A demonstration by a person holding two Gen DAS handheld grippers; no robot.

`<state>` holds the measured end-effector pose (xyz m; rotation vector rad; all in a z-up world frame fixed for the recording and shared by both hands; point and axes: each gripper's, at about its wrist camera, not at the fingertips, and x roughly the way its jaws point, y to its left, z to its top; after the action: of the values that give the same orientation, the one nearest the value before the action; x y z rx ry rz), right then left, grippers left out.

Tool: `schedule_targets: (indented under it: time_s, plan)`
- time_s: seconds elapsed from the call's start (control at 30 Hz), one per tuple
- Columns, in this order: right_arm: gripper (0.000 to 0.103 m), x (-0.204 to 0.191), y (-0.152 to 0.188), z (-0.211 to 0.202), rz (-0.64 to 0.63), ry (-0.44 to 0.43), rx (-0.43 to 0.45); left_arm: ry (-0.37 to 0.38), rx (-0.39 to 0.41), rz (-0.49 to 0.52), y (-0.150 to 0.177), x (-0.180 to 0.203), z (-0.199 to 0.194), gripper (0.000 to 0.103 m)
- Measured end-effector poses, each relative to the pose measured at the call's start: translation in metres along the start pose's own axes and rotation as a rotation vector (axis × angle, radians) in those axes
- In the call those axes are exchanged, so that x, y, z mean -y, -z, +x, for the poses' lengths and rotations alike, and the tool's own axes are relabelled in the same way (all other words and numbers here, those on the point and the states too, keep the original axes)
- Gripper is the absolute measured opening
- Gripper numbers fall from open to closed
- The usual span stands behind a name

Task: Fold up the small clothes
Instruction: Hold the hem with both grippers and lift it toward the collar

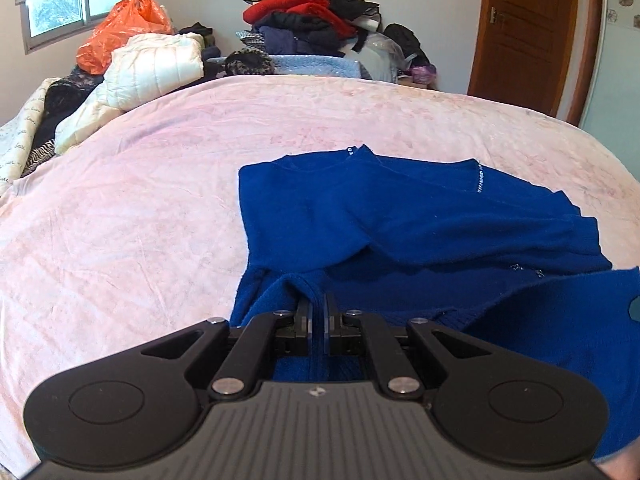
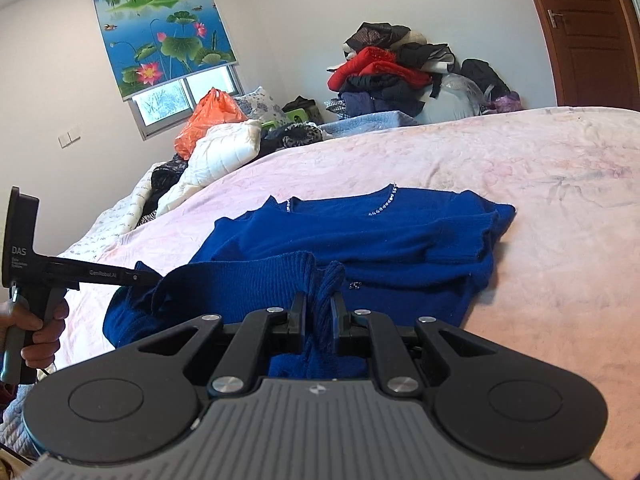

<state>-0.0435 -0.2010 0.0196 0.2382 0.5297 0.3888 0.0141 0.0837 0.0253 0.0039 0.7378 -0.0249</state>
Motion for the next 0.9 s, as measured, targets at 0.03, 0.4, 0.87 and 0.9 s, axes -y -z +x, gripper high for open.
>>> schedule_targets:
  time_s: [0.03, 0.4, 0.87, 0.9]
  plan:
    - [0.015, 0.0, 0.001, 0.0, 0.004, 0.001, 0.0, -0.013, 0.004, 0.002, -0.001, 0.001, 0.0, 0.005]
    - [0.015, -0.003, 0.001, 0.0, -0.009, 0.021, 0.016, -0.07, 0.048, 0.052, -0.005, 0.013, 0.002, 0.005]
    - [0.015, -0.009, -0.01, 0.0, -0.066, 0.039, 0.056, -0.084, 0.094, 0.043, -0.019, 0.012, 0.0, 0.005]
    - [0.015, -0.009, -0.012, 0.001, -0.069, 0.04, 0.059, -0.085, 0.098, 0.041, -0.021, 0.012, 0.0, 0.005]
